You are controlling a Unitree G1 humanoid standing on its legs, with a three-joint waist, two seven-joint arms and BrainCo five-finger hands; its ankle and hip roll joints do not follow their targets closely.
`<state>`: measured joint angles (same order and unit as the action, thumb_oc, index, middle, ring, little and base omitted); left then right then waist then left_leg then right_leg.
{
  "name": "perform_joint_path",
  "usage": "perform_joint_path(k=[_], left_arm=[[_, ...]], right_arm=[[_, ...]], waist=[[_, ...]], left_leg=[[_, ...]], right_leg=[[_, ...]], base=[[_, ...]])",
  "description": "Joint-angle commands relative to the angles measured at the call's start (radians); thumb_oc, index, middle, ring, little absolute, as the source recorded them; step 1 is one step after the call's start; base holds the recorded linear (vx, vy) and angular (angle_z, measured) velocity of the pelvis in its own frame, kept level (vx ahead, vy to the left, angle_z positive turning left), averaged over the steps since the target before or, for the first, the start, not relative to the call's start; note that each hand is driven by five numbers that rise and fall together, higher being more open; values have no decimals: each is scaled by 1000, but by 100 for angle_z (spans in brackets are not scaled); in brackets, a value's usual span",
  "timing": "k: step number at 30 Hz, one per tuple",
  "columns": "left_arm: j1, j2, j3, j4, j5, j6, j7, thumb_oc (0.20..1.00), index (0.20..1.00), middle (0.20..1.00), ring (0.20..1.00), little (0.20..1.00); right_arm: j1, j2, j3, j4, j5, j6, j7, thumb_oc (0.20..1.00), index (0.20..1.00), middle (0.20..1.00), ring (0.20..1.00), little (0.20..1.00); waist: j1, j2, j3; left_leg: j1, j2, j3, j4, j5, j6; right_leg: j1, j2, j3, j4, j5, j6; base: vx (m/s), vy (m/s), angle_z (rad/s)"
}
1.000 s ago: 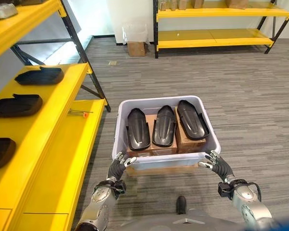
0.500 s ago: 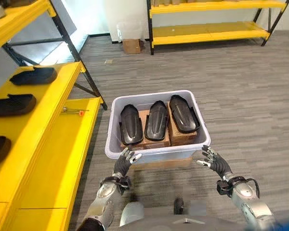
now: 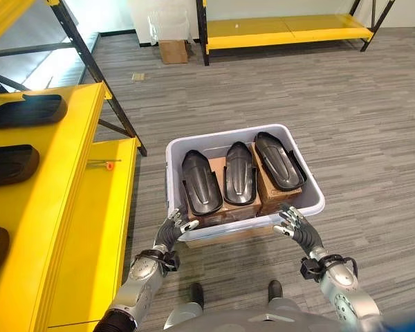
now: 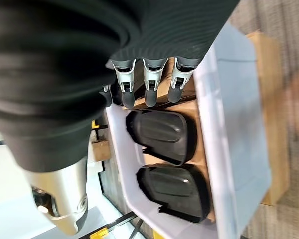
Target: Move parts from the plastic box to the shelf.
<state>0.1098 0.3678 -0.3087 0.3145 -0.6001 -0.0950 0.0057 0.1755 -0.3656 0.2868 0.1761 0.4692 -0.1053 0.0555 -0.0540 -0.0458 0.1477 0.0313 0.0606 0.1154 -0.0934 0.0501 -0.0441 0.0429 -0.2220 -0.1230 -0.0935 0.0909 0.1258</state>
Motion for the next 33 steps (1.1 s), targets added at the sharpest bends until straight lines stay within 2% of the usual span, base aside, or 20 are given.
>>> perform_joint_path(k=[1, 5, 7, 8, 9, 10, 11, 13, 15, 19, 23, 29, 30, 33], left_arm=[[-16, -8, 19, -54, -4, -57, -3, 1000, 1000, 1000, 1000, 1000], [-26, 4, 53, -114, -24, -81, -9, 1000, 1000, 1000, 1000, 1000], [-23, 17, 83, -184, -46, -104, -15, 1000, 1000, 1000, 1000, 1000], [-25, 21, 90, -202, -52, -111, -18, 1000, 1000, 1000, 1000, 1000], [-45, 26, 95, -243, -75, -130, -19, 1000, 1000, 1000, 1000, 1000], [-46, 26, 97, -243, -75, -131, -19, 1000, 1000, 1000, 1000, 1000], [-77, 32, 87, -282, -103, -145, -15, 1000, 1000, 1000, 1000, 1000], [-90, 34, 85, -302, -113, -150, -8, 1000, 1000, 1000, 1000, 1000], [-110, 35, 71, -327, -155, -162, -6, 1000, 1000, 1000, 1000, 1000], [-172, 66, 49, -397, -213, -191, 8, 1000, 1000, 1000, 1000, 1000], [-238, 63, 38, -443, -222, -217, 31, 1000, 1000, 1000, 1000, 1000], [-268, 56, 32, -483, -229, -234, 50, 1000, 1000, 1000, 1000, 1000], [-277, 54, 33, -500, -231, -240, 56, 1000, 1000, 1000, 1000, 1000], [-278, 55, 32, -507, -230, -246, 59, 1000, 1000, 1000, 1000, 1000]], right_arm=[[-62, -53, -71, -100, 27, -97, -21, 1000, 1000, 1000, 1000, 1000], [-100, -84, -131, -236, -4, -138, -49, 1000, 1000, 1000, 1000, 1000], [-160, -108, -176, -319, -52, -171, -83, 1000, 1000, 1000, 1000, 1000], [-182, -115, -184, -337, -63, -179, -91, 1000, 1000, 1000, 1000, 1000], [-293, -130, -184, -346, -111, -195, -140, 1000, 1000, 1000, 1000, 1000], [-296, -130, -182, -344, -111, -196, -140, 1000, 1000, 1000, 1000, 1000], [-431, -144, -138, -294, -133, -185, -189, 1000, 1000, 1000, 1000, 1000], [-484, -151, -121, -268, -136, -185, -207, 1000, 1000, 1000, 1000, 1000], [-616, -171, -69, -177, -153, -169, -253, 1000, 1000, 1000, 1000, 1000], [-920, -231, 39, 93, -199, -121, -332, 1000, 1000, 1000, 1000, 1000], [-1128, -245, 99, 308, -167, -106, -372, 1000, 1000, 1000, 1000, 1000], [-1248, -270, 122, 432, -167, -100, -414, 1000, 1000, 1000, 1000, 1000], [-1299, -297, 134, 480, -184, -98, -438, 1000, 1000, 1000, 1000, 1000], [-1314, -313, 134, 493, -196, -96, -452, 1000, 1000, 1000, 1000, 1000]], waist=[[-9, 25, -19], [-14, 27, 3], [-14, 30, 25], [-13, 32, 32], [-6, 38, 59], [-6, 38, 59], [9, 45, 88], [14, 48, 100], [30, 59, 127], [63, 89, 197], [77, 98, 243], [86, 104, 275], [90, 108, 292], [90, 112, 300]], left_leg=[[-109, 68, 5, 120, -24, -22], [-128, 78, 10, 109, -13, -30], [-139, 88, 14, 103, -5, -35], [-143, 90, 15, 101, -2, -37], [-169, 95, 14, 100, 11, -44], [-171, 96, 15, 101, 11, -44], [-195, 99, 8, 99, 23, -48], [-207, 99, 8, 99, 29, -50], [-229, 99, 3, 101, 38, -51], [-296, 102, -2, 128, 51, -53], [-365, 104, 0, 160, 56, -53], [-419, 104, 0, 185, 55, -53], [-451, 99, 0, 202, 53, -52], [-466, 97, -1, 208, 52, -52]], right_leg=[[-1, -35, -16, 67, -93, 38], [-34, -30, -12, 67, -94, 36], [-63, -23, -2, 70, -92, 33], [-72, -22, 1, 71, -91, 32], [-110, -17, 7, 83, -91, 28], [-113, -17, 8, 85, -91, 28], [-148, -14, 14, 98, -89, 22], [-164, -12, 17, 105, -89, 20], [-197, -12, 23, 126, -89, 16], [-294, -13, 43, 198, -98, 10], [-378, -2, 59, 241, -97, 7], [-433, 4, 71, 261, -92, 5], [-471, 5, 79, 282, -88, 5], [-487, 2, 80, 290, -88, 5]], base=[[0, 0, 0], [-39, -27, -5], [-63, -45, -18], [-130, -46, -19], [-124, -36, -18], [-204, -62, -8], [-138, -46, 1], [-115, -40, 1], [-115, -34, -2], [-133, -14, 2], [-97, -7, 1], [-53, 5, -4], [-48, 0, -8], [-27, 5, -9]])
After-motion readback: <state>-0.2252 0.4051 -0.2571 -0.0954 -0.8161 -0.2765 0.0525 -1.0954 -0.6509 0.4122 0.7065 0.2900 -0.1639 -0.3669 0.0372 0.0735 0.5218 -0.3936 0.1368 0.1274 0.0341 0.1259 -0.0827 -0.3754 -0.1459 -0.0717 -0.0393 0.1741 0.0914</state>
